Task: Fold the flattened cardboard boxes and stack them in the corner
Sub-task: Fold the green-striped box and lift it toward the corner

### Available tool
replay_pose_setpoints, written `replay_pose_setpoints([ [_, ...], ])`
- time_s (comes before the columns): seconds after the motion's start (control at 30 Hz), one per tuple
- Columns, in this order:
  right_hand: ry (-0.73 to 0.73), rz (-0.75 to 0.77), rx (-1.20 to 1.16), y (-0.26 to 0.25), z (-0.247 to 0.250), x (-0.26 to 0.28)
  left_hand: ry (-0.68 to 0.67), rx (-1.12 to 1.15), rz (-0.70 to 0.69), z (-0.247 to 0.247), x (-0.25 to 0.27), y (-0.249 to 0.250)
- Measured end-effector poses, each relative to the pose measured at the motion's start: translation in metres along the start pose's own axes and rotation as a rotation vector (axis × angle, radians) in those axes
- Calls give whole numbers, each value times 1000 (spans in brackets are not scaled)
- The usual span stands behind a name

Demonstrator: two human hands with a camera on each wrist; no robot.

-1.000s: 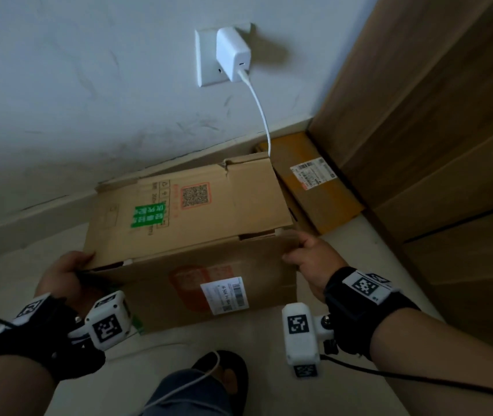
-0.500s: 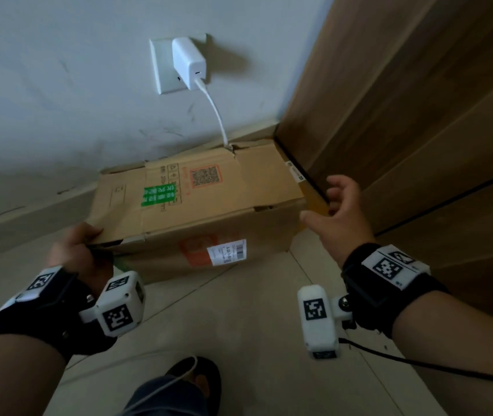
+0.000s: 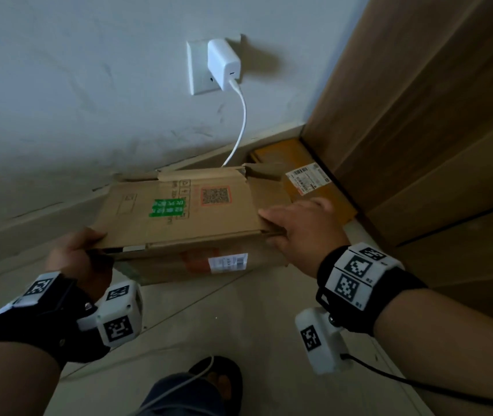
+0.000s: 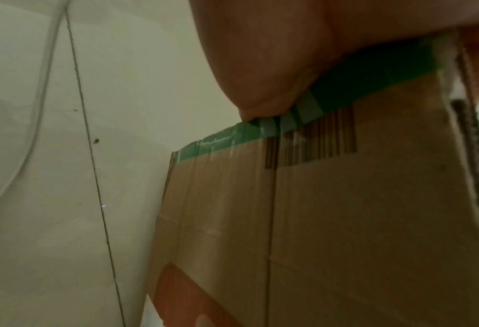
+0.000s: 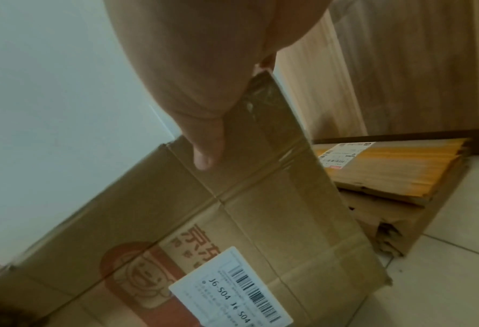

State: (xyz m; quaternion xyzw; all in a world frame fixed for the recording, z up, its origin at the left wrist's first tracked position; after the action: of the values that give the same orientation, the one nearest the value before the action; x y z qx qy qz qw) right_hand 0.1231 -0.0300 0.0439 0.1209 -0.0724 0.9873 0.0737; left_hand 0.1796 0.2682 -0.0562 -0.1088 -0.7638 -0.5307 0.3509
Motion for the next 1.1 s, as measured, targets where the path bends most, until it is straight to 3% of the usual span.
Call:
replay_pose_setpoints([
  [0.1,36,-34,40,10,7,3,-131,74,-51,-18,-3,1],
  [0.2,59,-8,-44,10,15,4,-205,7,-30,-30,-3,-4],
  [0.37,-137,29,-75,-5,-3,-5,-265,-74,-17,-47,10,-7],
  [0.47,-214,15,-74,-10,-18,-10,-342,-156,64,-59,16,-15],
  [0.6,-250,19,-53,-11,-26,-9,-291,-265,101,-66,13,-19],
  [0.83,-162,42,41,-5,-23,-15,-385,-267,122,-84,24,-14],
  [0.97,-146,70,19,-8,-19,-15,-637,-178,118,-99,40,-4],
  [1.1,-107,93,28,-11,-15,-15,-740,-199,120,-98,39,-4],
])
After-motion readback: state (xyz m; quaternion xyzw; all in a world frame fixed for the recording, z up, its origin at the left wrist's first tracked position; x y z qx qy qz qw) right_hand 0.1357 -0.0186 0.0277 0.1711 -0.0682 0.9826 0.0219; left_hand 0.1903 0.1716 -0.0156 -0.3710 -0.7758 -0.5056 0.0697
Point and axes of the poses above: each hand's wrist, its own x-axis away from the middle knuckle, its own z-axis out of the back of the hand, y = z × x, the point moved 6 cm from there along -x, towards the middle knuckle, and after that the axes turned 6 degrees about -z, right-handed, at the moved point
